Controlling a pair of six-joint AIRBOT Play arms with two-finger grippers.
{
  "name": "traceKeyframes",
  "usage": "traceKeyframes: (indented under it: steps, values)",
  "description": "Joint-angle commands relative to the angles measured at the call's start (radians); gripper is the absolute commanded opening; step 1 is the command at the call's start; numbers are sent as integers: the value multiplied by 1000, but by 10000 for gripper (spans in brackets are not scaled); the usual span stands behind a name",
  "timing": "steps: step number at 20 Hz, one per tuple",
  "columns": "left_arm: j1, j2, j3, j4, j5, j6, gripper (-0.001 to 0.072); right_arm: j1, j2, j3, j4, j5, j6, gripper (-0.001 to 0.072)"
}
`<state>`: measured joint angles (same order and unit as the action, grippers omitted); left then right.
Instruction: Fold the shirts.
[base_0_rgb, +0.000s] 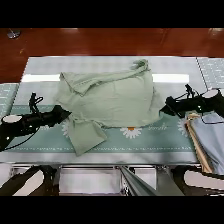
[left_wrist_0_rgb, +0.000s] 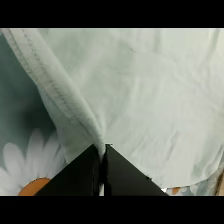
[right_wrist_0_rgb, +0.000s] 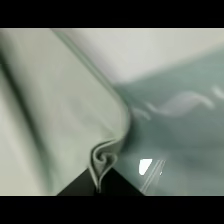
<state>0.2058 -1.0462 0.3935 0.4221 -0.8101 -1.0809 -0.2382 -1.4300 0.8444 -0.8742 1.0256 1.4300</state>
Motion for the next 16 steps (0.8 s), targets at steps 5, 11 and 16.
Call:
traceKeyframes:
  steps: [5,11,16]
  values:
    - [0,59,471,-13,-106,-5,25,34,26,618,-57,181,15,21]
    - [0,67,1204,302,-116,-216,24,34,194,1159,-225,225,114,22]
    - [0,176,1495,550,-310,-242,24,34,483,1189,-265,337,64,22]
